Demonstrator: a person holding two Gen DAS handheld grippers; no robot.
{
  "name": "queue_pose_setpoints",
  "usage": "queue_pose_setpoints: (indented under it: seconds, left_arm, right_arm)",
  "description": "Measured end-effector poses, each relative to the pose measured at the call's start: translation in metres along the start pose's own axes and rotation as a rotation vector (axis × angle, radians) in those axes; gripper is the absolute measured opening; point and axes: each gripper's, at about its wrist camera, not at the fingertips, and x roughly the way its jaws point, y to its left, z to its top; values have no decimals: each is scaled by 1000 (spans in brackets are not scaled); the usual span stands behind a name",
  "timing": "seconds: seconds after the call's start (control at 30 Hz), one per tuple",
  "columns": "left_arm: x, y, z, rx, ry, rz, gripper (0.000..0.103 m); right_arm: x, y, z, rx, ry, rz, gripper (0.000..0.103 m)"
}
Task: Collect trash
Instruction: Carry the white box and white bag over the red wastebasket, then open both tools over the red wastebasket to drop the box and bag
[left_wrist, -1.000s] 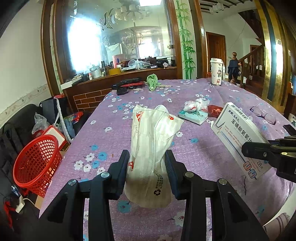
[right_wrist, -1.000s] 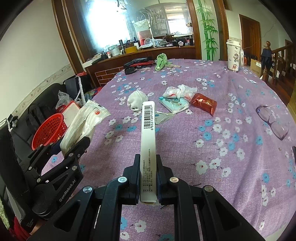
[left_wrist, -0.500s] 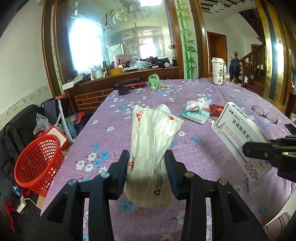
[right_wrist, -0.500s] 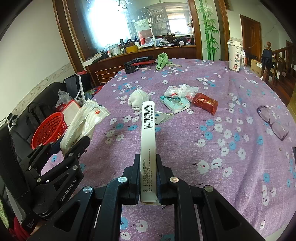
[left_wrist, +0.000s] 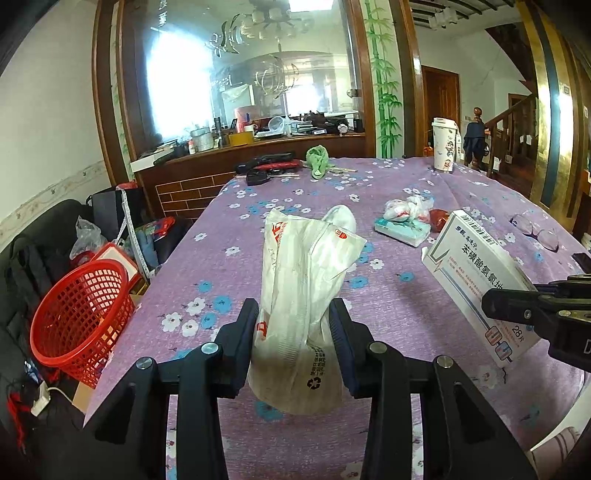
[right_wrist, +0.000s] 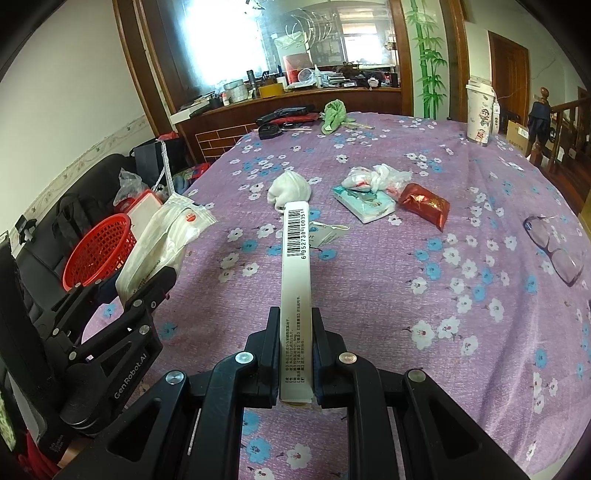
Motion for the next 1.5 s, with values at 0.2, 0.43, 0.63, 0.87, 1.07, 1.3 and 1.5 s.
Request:
queue_pose_setpoints:
  seconds: [0.2,0.43,0.63,0.87,1.07,1.3,1.5]
  left_arm:
    - [0,13,0,-28,-5,11,38]
    - [-7,45,6,-87,-21,22,38]
    - [-21,97,15,-166,-57,101,38]
    - [-29,162,14,-244,-63,222,38]
    - [-32,211,4,-303,-35,280,38]
    - [-26,260,-11,-354,29,310,39]
    - [-4,290,-19,-401,94,299,39]
  right_arm:
    - [7,10,4,-22,14,3,14]
    - [19,29,20,-50,41,44,14]
    - [26,61,39,-97,47,110,14]
    - [49,116,57,-169,114,232,14]
    - [65,166,73,-229,134,305,14]
    - [91,217,93,-251,180,392,14]
    - [119,262,105,-267,215,449,15]
